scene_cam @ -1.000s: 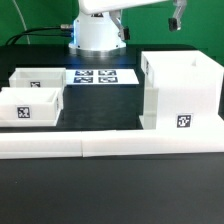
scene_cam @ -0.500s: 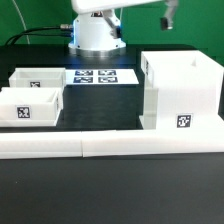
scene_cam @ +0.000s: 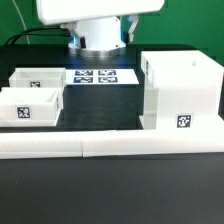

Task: Assemble drawer

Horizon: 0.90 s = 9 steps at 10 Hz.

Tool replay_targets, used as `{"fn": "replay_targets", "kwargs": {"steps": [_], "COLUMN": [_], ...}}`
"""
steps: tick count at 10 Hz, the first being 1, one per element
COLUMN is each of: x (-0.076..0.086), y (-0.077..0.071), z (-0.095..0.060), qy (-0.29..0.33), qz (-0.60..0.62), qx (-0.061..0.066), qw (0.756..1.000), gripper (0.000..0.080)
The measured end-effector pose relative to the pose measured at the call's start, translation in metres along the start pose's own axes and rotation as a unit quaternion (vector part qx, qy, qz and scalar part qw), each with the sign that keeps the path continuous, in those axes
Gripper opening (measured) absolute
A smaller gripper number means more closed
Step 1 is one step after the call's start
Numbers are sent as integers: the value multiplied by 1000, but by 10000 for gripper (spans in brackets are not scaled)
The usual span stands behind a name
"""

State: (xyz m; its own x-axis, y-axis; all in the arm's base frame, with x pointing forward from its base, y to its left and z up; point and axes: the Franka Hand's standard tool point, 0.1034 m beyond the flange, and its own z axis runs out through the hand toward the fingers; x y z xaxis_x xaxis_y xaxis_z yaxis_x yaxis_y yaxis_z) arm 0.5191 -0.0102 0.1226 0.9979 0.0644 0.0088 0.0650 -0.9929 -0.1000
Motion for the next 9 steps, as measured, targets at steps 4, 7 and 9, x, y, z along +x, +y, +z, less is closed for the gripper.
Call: {"fn": "replay_targets", "kwargs": {"steps": [4, 7, 9], "x": [-6, -16, -22], "y": [11, 32, 51], "z": [6, 29, 48], "qy": [-4, -1, 1], "qz": [6, 13, -3], "qx": [-2, -16, -27], "qw": [1000, 1000, 1000], "gripper": [649, 649, 649]}}
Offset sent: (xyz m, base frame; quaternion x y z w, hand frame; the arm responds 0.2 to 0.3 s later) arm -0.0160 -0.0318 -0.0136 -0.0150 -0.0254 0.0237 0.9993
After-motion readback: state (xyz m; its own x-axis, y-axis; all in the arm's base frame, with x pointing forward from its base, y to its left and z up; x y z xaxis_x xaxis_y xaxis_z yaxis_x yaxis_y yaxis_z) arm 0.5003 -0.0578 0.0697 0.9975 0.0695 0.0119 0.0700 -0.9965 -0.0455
